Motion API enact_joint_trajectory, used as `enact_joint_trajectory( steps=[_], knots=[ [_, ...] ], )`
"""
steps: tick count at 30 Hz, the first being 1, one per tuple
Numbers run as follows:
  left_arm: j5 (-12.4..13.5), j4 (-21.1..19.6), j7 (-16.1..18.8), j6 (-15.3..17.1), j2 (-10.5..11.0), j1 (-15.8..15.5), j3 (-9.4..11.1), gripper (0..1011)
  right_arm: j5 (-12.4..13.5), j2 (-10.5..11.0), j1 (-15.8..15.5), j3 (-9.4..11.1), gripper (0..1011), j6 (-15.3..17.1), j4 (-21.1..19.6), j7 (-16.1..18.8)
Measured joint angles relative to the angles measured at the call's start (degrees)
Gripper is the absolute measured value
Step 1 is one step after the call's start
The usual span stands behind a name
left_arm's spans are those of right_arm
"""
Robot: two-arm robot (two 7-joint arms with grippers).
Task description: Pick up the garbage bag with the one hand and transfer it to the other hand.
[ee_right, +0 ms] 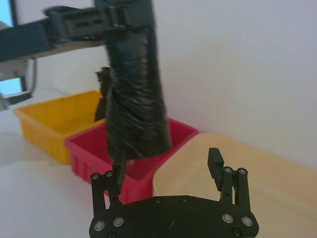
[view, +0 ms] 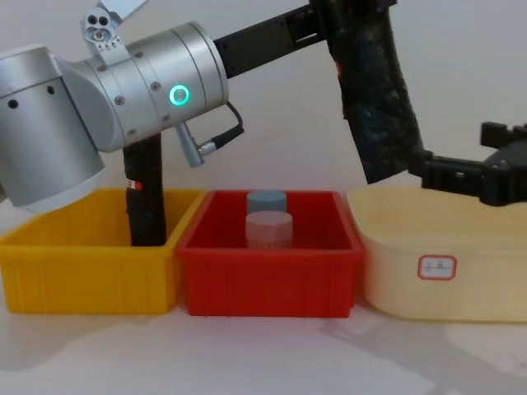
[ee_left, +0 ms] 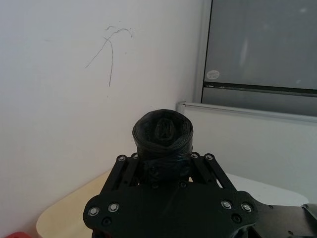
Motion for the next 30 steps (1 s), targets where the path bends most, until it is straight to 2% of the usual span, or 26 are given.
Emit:
enact_joint_trajectory(
  steps=[15,30],
  knots=[
    [-0.1,0.1,0.0,0.0,0.0,0.0,0.0,357,-1.0,0.5,3.0,-1.9,1000,0.8,-0.9,4.3],
    [-0.1,0.1,0.0,0.0,0.0,0.0,0.0,357,-3.2,-0.4,6.4,-2.8,1000,-0.5,1.4,5.9]
  ],
)
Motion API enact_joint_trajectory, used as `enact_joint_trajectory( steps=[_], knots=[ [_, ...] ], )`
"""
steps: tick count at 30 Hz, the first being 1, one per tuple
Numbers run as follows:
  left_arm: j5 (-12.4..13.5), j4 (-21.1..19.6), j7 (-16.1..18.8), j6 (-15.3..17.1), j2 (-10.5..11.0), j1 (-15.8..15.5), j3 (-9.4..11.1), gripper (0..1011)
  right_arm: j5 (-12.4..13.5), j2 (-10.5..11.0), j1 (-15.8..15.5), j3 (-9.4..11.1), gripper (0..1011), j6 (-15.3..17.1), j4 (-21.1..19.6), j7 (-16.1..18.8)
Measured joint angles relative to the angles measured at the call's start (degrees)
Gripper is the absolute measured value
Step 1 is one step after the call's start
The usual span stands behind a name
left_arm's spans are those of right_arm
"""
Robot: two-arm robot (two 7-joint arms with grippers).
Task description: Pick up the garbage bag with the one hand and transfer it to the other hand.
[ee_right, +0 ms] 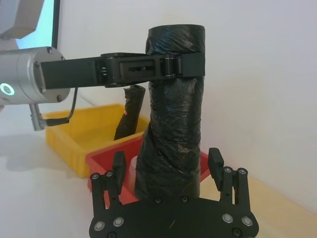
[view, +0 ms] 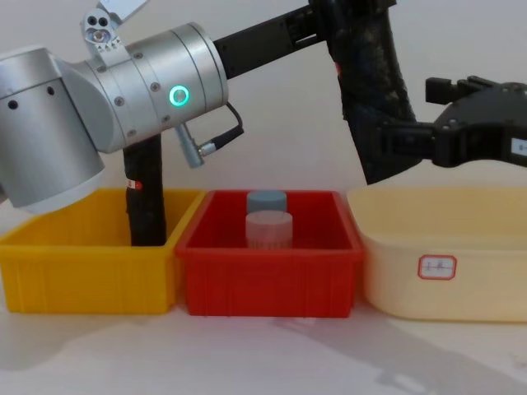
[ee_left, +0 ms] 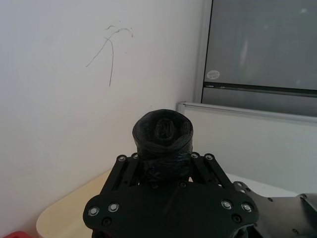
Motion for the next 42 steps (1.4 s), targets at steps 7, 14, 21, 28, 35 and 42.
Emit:
enact_joint_trajectory(
  steps=[7,14,21,28,35,42],
  knots=[
    [0.0,0.0,0.0,0.0,0.0,0.0,0.0,357,-1.2,-0.8,1.7,-0.5,1000,-0.6,2.0,0.4],
    [0.0,0.0,0.0,0.0,0.0,0.0,0.0,357,-1.9,-1.8,3.5,-1.1,1000,-0.8,4.3,1.0],
    [0.0,0.0,0.0,0.0,0.0,0.0,0.0,357,-2.4,-3.0,5.2,-1.7,1000,-0.2,6.3,1.1],
    [0.0,0.0,0.0,0.0,0.0,0.0,0.0,357,-2.6,-4.4,6.7,-2.0,945,1.2,7.9,0.8],
    [0.0,0.0,0.0,0.0,0.0,0.0,0.0,357,-2.7,-5.1,7.3,-2.0,789,2.3,8.4,0.4],
    [0.0,0.0,0.0,0.0,0.0,0.0,0.0,357,-2.5,-5.4,7.5,-1.8,573,3.2,8.5,0.1]
  ],
)
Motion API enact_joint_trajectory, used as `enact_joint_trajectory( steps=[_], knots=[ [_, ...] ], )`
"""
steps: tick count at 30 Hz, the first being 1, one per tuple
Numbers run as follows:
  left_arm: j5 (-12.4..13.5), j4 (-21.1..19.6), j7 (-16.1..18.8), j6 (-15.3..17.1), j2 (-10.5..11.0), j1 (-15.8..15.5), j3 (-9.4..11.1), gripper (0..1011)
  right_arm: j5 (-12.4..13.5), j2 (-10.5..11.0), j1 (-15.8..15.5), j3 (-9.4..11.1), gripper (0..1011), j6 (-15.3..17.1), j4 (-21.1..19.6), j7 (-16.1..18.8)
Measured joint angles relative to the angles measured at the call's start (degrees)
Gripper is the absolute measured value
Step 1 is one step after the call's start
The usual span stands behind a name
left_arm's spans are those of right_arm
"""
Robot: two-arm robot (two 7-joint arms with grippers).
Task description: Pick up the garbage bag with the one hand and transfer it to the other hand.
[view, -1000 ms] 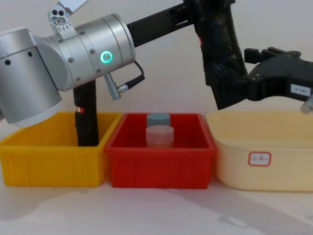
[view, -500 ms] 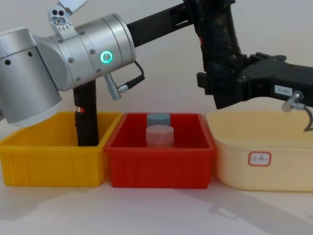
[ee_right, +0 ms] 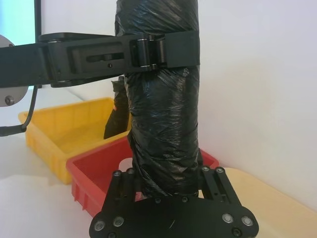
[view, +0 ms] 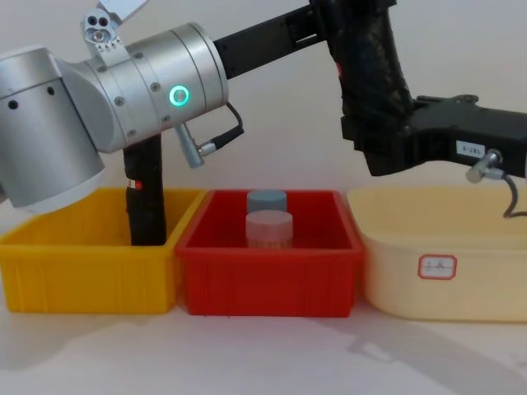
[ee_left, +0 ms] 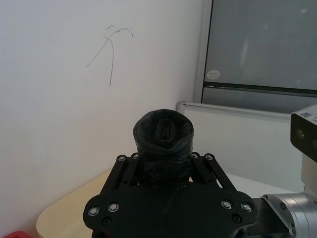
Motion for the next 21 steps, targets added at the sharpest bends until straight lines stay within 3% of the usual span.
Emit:
enact_joint_trajectory(
  steps=[9,18,21],
  knots=[
    [0.0,0.0,0.0,0.0,0.0,0.0,0.0,357,0.4,-0.1,0.0,0.2,538,0.6,-0.1,-0.1],
    [0.0,0.0,0.0,0.0,0.0,0.0,0.0,580,0.8,0.0,-0.1,0.4,538,0.8,-0.2,-0.2],
    [0.0,0.0,0.0,0.0,0.0,0.0,0.0,703,0.8,0.0,-0.1,0.5,538,0.9,-0.2,-0.4]
  ],
)
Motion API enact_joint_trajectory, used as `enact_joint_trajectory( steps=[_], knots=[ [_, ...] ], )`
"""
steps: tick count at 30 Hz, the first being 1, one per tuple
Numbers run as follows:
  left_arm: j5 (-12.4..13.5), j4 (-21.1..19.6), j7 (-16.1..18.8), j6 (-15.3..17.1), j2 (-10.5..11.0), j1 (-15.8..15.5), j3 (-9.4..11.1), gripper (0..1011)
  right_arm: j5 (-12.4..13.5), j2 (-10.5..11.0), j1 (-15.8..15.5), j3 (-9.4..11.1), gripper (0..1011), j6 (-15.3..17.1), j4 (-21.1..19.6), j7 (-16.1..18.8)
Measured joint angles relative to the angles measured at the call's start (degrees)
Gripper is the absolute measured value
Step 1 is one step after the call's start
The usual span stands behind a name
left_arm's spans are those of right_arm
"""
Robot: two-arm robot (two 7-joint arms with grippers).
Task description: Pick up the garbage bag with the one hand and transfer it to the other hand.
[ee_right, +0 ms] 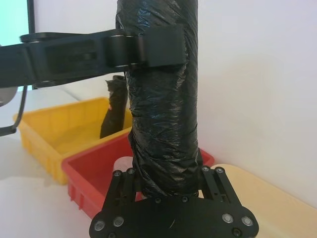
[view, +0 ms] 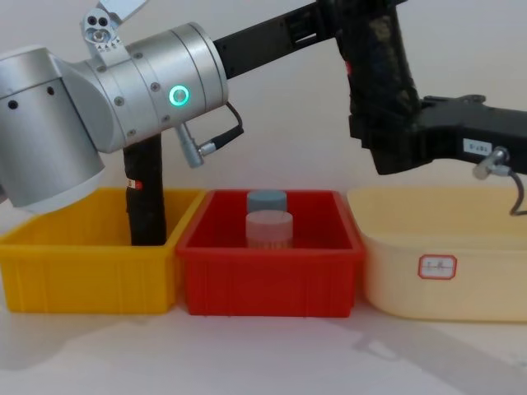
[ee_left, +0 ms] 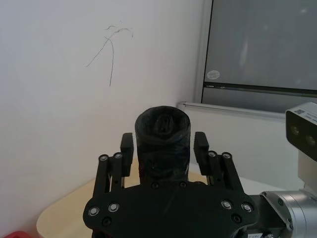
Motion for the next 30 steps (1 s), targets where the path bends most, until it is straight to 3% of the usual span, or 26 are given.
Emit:
enact_joint_trajectory(
  steps=[11,30],
  knots=[
    [0.0,0.0,0.0,0.0,0.0,0.0,0.0,1001,0.4,-0.1,0.2,2.5,538,0.8,1.3,-1.6],
    [0.0,0.0,0.0,0.0,0.0,0.0,0.0,1002,0.1,-0.9,3.8,9.1,538,3.0,10.3,-7.3]
  ],
)
